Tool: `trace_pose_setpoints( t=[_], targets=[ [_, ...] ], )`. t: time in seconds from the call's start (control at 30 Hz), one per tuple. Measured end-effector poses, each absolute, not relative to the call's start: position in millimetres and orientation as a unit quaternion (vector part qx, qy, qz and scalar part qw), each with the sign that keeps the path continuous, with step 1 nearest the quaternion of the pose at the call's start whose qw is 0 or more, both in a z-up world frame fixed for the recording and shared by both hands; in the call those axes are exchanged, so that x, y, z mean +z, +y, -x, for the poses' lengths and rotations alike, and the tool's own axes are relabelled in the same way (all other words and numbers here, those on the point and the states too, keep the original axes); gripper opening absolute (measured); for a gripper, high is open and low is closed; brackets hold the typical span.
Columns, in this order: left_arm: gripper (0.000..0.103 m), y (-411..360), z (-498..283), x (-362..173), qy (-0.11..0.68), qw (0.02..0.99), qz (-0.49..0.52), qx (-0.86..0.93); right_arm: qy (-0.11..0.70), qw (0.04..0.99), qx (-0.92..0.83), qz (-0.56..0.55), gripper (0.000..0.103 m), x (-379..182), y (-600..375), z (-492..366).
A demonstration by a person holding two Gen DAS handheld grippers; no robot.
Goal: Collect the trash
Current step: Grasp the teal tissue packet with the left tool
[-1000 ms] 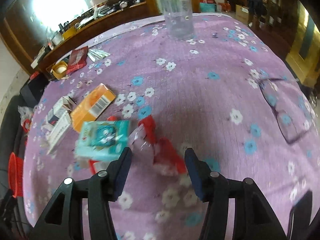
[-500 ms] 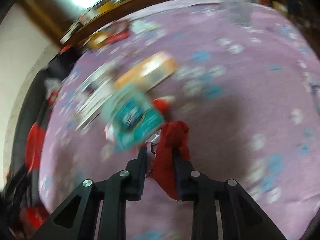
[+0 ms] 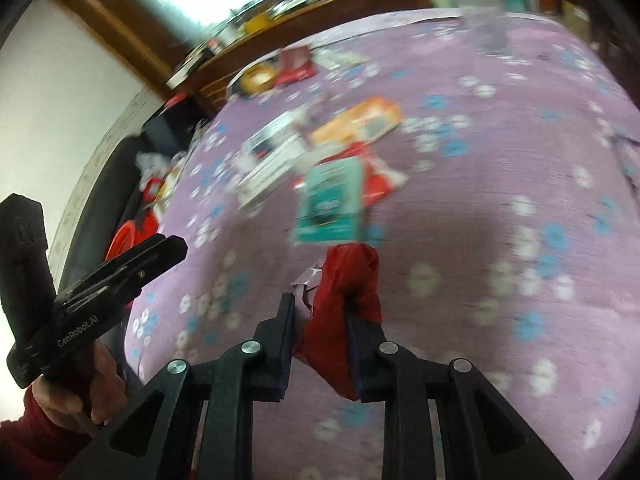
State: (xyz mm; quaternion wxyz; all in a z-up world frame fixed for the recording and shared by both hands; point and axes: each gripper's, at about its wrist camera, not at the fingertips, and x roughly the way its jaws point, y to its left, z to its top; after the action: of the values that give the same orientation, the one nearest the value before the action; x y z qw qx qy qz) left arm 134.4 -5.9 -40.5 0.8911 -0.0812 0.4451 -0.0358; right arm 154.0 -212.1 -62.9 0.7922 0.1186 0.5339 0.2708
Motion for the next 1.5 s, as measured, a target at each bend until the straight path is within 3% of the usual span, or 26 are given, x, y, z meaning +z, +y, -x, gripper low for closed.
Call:
trace_pose_setpoints(
  t=[0.13, 0.47, 0.5, 0.53, 0.57, 0.77, 1.5],
  targets=[
    [0.077, -39.0, -162.8, -56.8, 0.472, 0.878, 0.062, -0.038, 0.528, 0.804, 0.238, -0.132, 0.025, -57.5, -247.3, -149.8],
    [0.077, -73.0, -221.1, -108.3, 0.521, 0.853, 0.026, 0.004, 0.516, 0.818, 0.209, -0.144, 0.025, -46.2, -298.4, -123.9],
    [0.073, -72.1, -223.9, -113.1, 0.522, 0.852, 0.027, 0.004, 0.516, 0.818, 0.208, -0.145, 0.025, -45.6, -300.2, -122.0],
    [0.056, -70.3, -226.2, -117.2, 0.526, 0.85, 0.031, 0.0, 0.516, 0.818, 0.207, -0.145, 0.025, -45.1, -301.9, -119.5],
    [0.05, -68.3, -227.0, -119.0, 0.528, 0.848, 0.04, -0.006, 0.516, 0.818, 0.207, -0.145, 0.025, -45.4, -303.9, -117.9],
    [0.028, -66.5, -211.3, -111.2, 0.506, 0.86, 0.049, -0.034, 0.517, 0.817, 0.21, -0.146, 0.025, -44.7, -301.7, -109.2],
    [0.028, 29.2, -75.8, -50.0, 0.415, 0.908, 0.039, 0.037, 0.498, 0.815, 0.288, -0.07, 0.025, -29.3, -156.3, -110.0]
  ],
)
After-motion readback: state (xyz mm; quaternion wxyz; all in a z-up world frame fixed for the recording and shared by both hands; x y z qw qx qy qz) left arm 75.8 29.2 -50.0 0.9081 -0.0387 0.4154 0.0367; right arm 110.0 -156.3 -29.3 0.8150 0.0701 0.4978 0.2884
